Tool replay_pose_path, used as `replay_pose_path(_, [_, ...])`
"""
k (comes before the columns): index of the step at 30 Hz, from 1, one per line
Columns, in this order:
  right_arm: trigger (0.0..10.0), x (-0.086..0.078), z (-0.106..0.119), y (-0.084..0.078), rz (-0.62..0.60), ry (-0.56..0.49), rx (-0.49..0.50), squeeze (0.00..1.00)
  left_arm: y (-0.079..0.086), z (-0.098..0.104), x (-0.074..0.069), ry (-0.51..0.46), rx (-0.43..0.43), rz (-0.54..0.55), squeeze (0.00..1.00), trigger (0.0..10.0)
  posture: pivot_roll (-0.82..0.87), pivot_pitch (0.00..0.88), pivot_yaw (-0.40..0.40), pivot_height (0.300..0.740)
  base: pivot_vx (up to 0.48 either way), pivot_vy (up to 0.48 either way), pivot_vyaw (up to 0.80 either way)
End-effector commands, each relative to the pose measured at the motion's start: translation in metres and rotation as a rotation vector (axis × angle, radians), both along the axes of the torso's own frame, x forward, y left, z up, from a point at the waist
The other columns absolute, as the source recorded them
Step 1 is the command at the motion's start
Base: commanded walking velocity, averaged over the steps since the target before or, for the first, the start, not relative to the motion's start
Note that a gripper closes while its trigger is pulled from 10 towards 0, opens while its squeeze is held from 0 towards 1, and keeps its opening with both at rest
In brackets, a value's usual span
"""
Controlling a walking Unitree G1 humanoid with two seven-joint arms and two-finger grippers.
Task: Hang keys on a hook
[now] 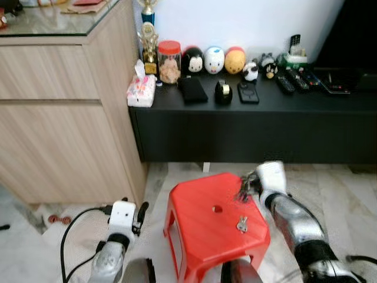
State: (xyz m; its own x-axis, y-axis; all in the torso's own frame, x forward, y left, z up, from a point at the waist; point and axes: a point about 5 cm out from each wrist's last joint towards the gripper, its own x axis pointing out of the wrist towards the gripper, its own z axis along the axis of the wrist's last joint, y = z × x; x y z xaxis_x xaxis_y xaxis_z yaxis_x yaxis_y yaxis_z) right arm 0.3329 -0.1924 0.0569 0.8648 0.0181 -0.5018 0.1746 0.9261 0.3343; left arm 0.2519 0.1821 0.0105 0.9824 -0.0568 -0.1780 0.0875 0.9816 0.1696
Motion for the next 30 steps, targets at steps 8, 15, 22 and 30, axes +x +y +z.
replay_pose_path(8, [10.0, 0.001, 0.017, -0.001, 0.02, -0.15, -0.261, 0.0, 0.001, -0.003, -0.003, 0.01, 0.001, 0.006, 0.0, 10.0, -0.01, 0.0, -0.052, 0.618, 0.0, 0.0, 0.0])
replay_pose_path(15, [10.0, 0.002, 0.027, 0.011, -0.031, -0.282, -0.196, 0.0, 0.002, -0.002, -0.003, 0.007, 0.004, 0.007, 0.0, 10.0, -0.01, 0.0, -0.05, 0.618, 0.0, 0.0, 0.0])
replay_pose_path(22, [10.0, -0.002, 0.033, 0.016, -0.045, -0.356, -0.183, 0.0, 0.001, -0.002, -0.003, 0.005, 0.001, 0.006, 0.0, 10.0, -0.01, 0.0, -0.052, 0.618, 0.0, 0.0, 0.0])
replay_pose_path(30, [10.0, -0.006, 0.034, 0.02, -0.037, -0.406, -0.182, 0.0, 0.001, -0.002, -0.004, 0.005, -0.001, 0.008, 0.0, 10.0, -0.01, 0.0, -0.052, 0.618, 0.0, 0.0, 0.0])
